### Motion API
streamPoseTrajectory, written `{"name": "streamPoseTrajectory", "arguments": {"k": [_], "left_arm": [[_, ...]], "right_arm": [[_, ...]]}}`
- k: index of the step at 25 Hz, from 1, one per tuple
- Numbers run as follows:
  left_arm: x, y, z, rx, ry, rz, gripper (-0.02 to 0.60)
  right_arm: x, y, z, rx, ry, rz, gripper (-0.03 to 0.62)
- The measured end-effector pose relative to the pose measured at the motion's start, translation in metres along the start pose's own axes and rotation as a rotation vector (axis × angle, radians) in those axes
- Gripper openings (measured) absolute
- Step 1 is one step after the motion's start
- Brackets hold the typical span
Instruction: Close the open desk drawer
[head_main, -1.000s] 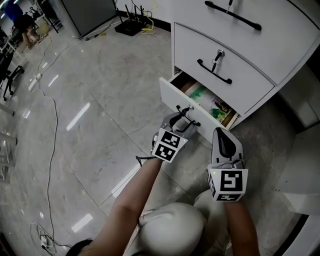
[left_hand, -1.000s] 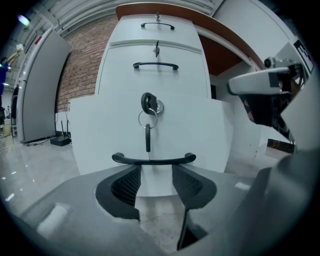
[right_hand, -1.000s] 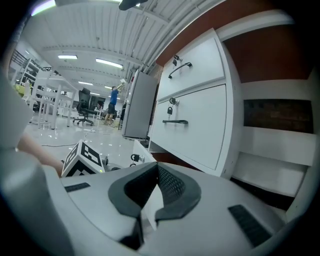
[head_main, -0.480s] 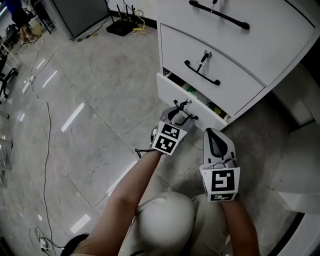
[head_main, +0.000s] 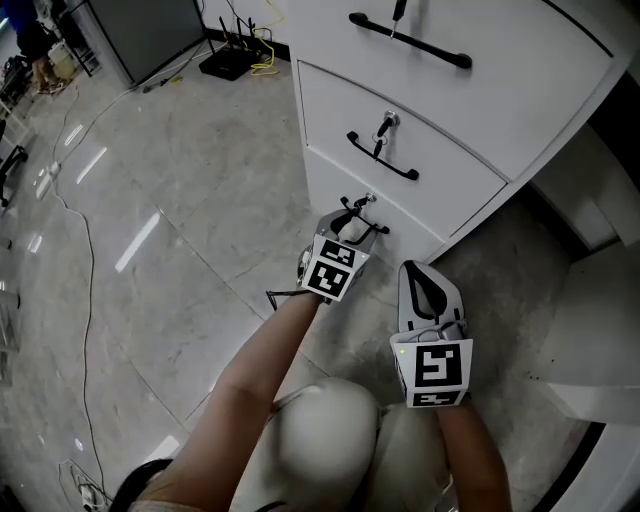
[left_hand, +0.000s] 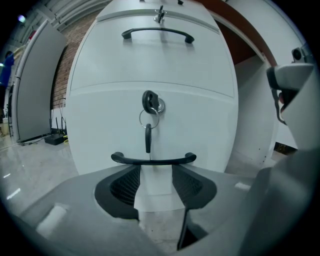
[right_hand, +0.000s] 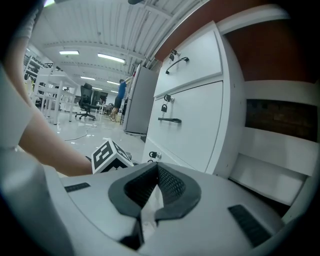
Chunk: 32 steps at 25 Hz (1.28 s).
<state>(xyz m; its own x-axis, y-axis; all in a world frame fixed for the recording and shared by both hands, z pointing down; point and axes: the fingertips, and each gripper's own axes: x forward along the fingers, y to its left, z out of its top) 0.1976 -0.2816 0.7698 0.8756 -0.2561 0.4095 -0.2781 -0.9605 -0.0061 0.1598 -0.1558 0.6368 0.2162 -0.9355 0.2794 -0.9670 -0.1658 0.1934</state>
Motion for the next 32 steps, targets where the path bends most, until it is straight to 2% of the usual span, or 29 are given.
{"name": "streamPoseTrajectory", "arguments": {"k": [9, 19, 24, 32], "left_arm": [[0.009, 0.002, 0.002, 0.007, -0.003, -0.014, 0.193], [-0.001, 0.005, -0.001, 0.007, -0.02, 0.011, 0.193], [-0.023, 0.0, -0.001, 0.04, -0.038, -0.003, 0.195], [-0.082, -0.017, 0.025, 0.101, -0.102, -0.056, 0.193]], "right_arm": [[0.004, 0.0, -0.01, -0.019, 0.017, 0.003, 0.011], [0.001, 0.01, -0.009, -0.057, -0.009, 0.034, 0.011], [0.001, 0.018, -0.003, -0.071, -0.036, 0.054, 0.011], [0.003, 0.028, 0.006, -0.049, -0.034, 0.058, 0.011]]}}
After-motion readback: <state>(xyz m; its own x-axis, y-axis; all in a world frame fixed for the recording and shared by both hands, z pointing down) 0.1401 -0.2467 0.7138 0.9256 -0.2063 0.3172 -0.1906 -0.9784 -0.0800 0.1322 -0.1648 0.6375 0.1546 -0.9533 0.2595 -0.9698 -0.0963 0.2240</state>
